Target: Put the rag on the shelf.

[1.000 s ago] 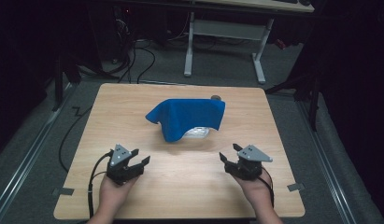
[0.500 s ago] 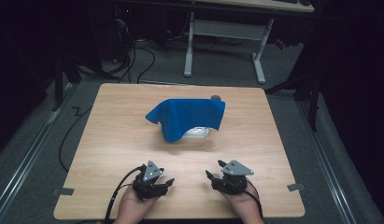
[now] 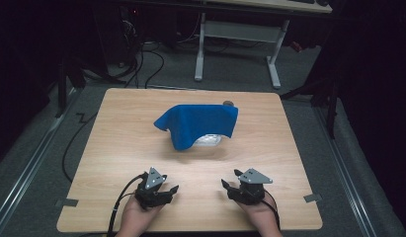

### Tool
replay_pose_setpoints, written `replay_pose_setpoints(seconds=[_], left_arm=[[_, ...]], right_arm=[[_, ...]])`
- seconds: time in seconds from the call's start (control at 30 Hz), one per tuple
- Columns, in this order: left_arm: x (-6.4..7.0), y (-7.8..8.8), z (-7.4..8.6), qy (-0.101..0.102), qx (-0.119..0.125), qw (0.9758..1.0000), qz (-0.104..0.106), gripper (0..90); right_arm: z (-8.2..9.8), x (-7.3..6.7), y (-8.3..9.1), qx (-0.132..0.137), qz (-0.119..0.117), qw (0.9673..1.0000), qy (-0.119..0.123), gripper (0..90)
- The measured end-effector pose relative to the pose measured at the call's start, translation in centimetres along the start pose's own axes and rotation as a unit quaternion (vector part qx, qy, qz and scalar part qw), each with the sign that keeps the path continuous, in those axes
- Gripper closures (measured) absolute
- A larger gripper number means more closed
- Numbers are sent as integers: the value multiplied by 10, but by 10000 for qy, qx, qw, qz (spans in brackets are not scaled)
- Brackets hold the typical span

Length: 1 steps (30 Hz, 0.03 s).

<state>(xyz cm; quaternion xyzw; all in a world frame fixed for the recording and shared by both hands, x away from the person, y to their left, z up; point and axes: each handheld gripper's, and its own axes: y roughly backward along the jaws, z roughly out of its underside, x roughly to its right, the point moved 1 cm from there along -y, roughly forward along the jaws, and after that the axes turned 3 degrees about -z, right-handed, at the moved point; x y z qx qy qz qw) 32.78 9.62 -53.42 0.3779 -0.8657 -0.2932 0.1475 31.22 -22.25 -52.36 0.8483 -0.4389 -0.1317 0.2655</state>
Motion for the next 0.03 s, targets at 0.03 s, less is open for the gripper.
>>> replay_pose_setpoints(seconds=[0.03], left_arm=[[-1,0,0,15,12,10000,-17,408]], right_arm=[[0,0,0,-3,-1,10000,-9,383]])
